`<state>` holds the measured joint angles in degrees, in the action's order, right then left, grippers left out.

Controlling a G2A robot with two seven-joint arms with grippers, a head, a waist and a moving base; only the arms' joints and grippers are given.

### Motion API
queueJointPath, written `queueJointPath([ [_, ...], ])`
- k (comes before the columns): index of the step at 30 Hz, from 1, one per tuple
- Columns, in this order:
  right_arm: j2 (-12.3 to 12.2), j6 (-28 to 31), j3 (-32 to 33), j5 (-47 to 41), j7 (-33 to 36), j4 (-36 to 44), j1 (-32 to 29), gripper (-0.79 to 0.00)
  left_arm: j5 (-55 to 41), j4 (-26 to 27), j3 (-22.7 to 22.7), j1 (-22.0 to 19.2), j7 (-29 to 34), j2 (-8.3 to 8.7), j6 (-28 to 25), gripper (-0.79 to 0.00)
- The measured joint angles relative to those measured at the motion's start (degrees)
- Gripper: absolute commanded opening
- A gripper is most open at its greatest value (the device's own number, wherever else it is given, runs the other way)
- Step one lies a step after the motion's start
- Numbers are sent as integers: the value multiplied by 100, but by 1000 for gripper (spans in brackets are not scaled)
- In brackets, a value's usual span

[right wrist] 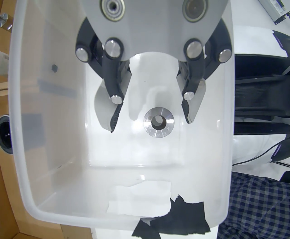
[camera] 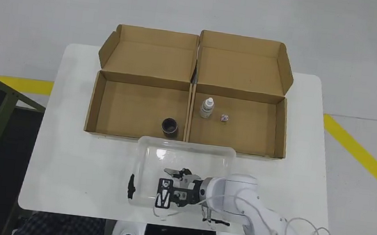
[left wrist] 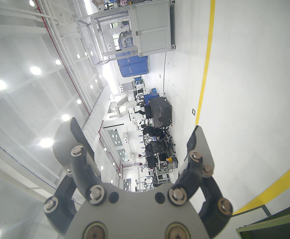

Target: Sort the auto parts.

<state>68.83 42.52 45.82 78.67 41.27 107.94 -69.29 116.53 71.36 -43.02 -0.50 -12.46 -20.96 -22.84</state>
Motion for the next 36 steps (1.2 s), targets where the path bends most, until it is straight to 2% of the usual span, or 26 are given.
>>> queueJointPath([
  [8, 69, -123, -224, -63, -11, -336, 224, -286, 0, 0, 0, 0, 0, 0, 0, 0],
  [10, 86, -129, -296, -75, -6, -407, 261, -366, 0, 0, 0, 0, 0, 0, 0, 0],
  [17, 137, -180, -503, -21, 13, -559, 375, -511, 0, 0, 0, 0, 0, 0, 0, 0],
  [18, 140, -187, -516, -12, 19, -566, 388, -570, 0, 0, 0, 0, 0, 0, 0, 0],
  [19, 144, -198, -528, -1, 27, -568, 402, -594, 0, 0, 0, 0, 0, 0, 0, 0],
  [21, 146, -208, -536, 16, 42, -555, 417, -733, 0, 0, 0, 0, 0, 0, 0, 0],
  [22, 145, -210, -536, 21, 53, -538, 422, -776, 0, 0, 0, 0, 0, 0, 0, 0],
  [36, 65, -56, -260, -359, -115, -34, 327, -785, 0, 0, 0, 0, 0, 0, 0, 0],
])
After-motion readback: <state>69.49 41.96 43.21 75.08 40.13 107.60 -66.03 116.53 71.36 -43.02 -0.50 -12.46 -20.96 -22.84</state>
